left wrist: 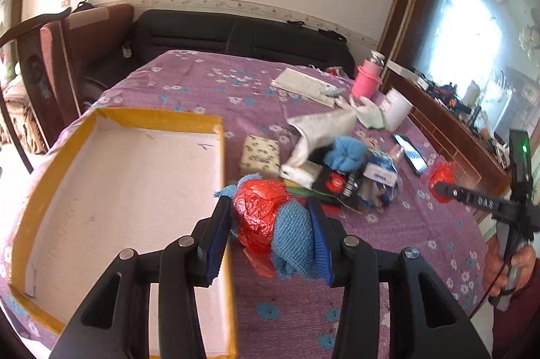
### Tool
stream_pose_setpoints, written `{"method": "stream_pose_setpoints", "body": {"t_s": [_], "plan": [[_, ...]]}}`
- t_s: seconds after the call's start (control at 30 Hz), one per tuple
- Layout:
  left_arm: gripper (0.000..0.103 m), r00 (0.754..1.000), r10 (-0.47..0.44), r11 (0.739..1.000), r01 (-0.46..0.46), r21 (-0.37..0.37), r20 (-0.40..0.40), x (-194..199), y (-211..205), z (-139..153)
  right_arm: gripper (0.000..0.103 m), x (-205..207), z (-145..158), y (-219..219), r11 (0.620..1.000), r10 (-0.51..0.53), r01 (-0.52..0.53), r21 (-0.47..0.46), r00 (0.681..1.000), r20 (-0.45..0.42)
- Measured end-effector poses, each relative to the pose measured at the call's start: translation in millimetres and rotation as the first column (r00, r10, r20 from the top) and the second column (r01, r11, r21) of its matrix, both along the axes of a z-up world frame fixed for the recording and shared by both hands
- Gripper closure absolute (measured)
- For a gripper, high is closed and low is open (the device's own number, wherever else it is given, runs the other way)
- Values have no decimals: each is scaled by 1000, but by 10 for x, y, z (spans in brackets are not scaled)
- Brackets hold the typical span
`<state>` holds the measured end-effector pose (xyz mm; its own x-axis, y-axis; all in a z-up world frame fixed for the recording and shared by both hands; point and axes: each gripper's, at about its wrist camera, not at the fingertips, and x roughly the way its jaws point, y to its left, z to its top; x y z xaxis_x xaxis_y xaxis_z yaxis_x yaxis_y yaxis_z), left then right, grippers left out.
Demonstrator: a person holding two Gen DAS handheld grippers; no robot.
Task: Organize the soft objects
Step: 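Carry both held bags over the yellow tray and open both tools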
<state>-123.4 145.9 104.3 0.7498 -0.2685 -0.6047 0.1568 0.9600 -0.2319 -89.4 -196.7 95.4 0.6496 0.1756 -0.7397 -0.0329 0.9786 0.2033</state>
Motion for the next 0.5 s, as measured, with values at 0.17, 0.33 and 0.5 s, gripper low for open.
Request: {"method": "stream_pose_setpoints", "body": {"t_s": [0.17, 0.33, 0.5], "plan": [[60, 996, 91, 996, -90, -10, 15, -14, 426, 108, 69, -32, 131, 455, 993, 120, -121, 14, 992, 27], [60, 992, 129, 991, -129, 30, -8, 121, 737, 97, 69, 34, 200, 877, 976, 211, -212, 40, 977, 35], [59, 988, 144, 987, -139, 78, -60, 525, 955, 40, 69, 238, 245, 1441, 953, 301, -301, 36, 954, 14]]}}
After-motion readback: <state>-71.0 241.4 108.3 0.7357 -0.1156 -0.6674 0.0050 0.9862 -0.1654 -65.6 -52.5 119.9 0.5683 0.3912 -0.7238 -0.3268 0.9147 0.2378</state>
